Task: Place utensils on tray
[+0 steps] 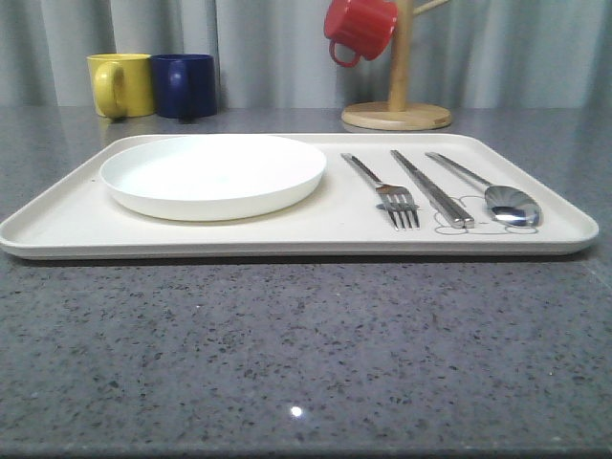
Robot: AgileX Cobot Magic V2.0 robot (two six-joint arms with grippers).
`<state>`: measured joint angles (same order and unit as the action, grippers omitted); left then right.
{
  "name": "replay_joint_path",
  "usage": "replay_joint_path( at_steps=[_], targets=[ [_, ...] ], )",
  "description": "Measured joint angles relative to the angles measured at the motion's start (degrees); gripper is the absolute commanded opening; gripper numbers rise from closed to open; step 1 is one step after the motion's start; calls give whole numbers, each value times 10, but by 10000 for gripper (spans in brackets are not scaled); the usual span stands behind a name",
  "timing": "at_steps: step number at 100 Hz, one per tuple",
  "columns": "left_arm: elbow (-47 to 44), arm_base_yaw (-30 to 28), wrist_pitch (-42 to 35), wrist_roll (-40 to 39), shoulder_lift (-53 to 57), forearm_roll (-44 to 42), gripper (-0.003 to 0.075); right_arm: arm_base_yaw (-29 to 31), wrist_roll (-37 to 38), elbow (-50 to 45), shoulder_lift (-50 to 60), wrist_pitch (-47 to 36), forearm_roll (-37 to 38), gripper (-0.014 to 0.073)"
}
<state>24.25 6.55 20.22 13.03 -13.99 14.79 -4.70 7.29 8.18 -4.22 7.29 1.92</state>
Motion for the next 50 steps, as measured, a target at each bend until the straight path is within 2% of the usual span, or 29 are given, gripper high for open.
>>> replay_joint_path(
  at_steps=[28,50],
  targets=[
    [0,0,0,0,0,0,-19,0,-6,-91,47,-61,-5,-69],
    [0,0,0,0,0,0,-19,0,-6,-96,48,-88,-5,-69]
  ],
)
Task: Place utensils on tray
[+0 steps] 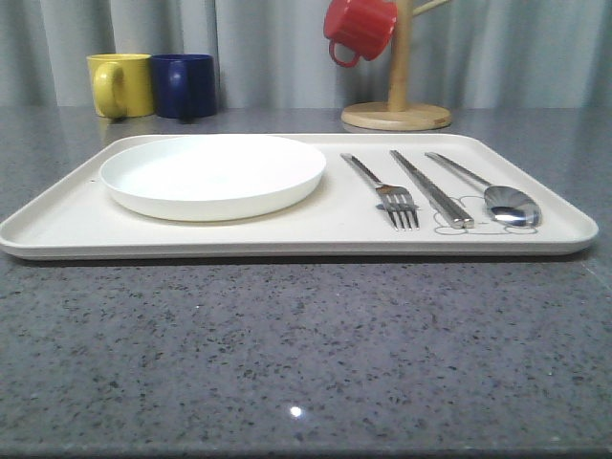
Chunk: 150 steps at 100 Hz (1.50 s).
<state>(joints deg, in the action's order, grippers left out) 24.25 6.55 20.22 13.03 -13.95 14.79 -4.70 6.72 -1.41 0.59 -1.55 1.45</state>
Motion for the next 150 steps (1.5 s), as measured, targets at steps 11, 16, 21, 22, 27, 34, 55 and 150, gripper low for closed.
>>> replay_joint_path(
  at_steps=[11,16,21,22,27,34,55,150],
  targets=[
    [0,0,0,0,0,0,-19,0,0,0,0,0,0,-69],
    [0,0,0,0,0,0,-19,0,0,0,0,0,0,-69],
    [0,0,0,0,0,0,-19,0,0,0,0,0,0,-69],
    [0,0,0,0,0,0,-19,0,0,0,0,0,0,-69],
    [0,0,0,0,0,0,-19,0,0,0,0,0,0,-69],
    [0,0,0,0,0,0,-19,0,0,0,0,0,0,-69],
    [0,0,0,0,0,0,-19,0,0,0,0,0,0,-69],
    [-91,0,-104,-168,61,-176,-19,0,0,0,0,0,0,-69]
  ],
)
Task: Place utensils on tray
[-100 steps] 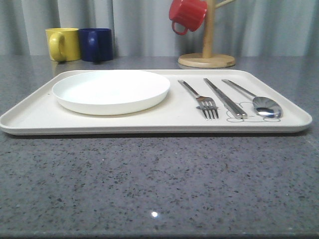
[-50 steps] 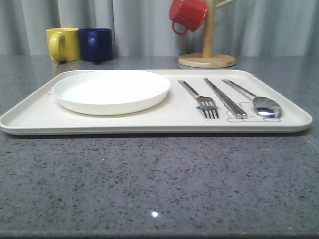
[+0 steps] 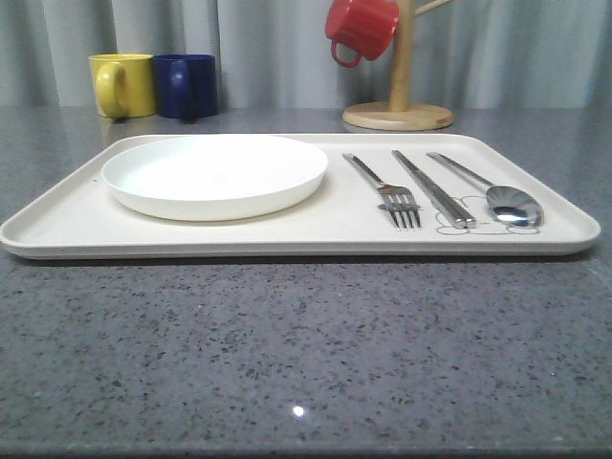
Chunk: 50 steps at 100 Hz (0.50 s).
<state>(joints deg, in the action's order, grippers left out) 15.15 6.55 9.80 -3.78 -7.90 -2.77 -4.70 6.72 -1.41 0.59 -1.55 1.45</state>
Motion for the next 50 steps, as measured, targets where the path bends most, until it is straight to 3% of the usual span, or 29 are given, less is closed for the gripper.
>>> replay_joint_path(
  at_steps=[27,50],
  targets=[
    [-100,-11,-9,-8,77,-7,-19,0,0,0,0,0,0,-69],
    [-154,-28,-25,-11,81,-7,-19,0,0,0,0,0,0,-69]
  ],
)
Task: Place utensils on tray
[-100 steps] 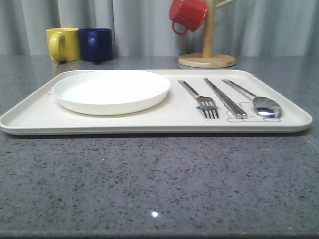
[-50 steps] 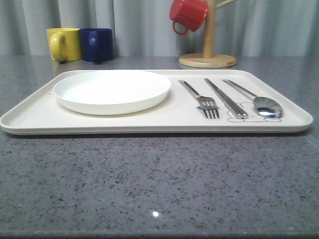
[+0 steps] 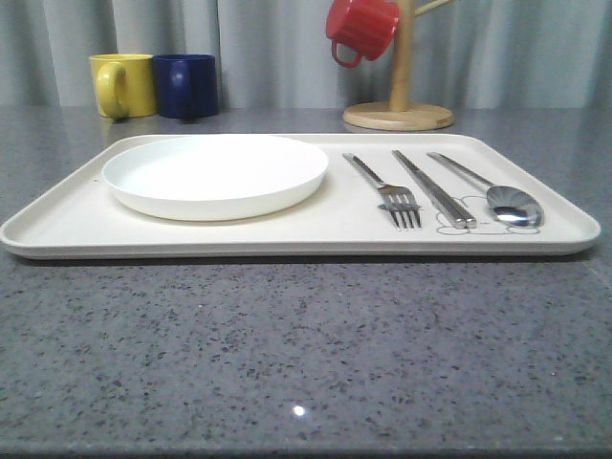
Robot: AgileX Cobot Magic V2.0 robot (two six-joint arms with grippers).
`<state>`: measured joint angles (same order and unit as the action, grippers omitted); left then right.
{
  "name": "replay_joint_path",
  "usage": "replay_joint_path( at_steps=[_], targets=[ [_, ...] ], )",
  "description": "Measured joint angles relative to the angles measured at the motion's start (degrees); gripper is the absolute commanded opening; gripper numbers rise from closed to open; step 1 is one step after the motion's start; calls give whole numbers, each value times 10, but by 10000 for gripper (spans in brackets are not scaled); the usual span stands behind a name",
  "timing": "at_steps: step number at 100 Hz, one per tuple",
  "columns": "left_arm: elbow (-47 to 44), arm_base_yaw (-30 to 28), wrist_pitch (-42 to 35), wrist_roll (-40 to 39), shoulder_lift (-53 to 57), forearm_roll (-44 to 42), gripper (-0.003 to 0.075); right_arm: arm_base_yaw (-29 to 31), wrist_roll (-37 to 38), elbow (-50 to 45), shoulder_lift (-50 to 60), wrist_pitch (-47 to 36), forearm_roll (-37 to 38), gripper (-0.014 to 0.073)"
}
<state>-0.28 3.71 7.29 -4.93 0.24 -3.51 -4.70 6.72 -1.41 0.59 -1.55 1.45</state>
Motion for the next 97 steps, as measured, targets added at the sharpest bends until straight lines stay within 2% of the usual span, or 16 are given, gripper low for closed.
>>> replay_joint_path(
  at_steps=[17,97],
  targets=[
    [0,-2,-42,-1,0,0,-19,0,0,0,0,0,0,-69],
    [0,-2,-48,-1,0,0,-19,0,0,0,0,-1,0,-69]
  ],
)
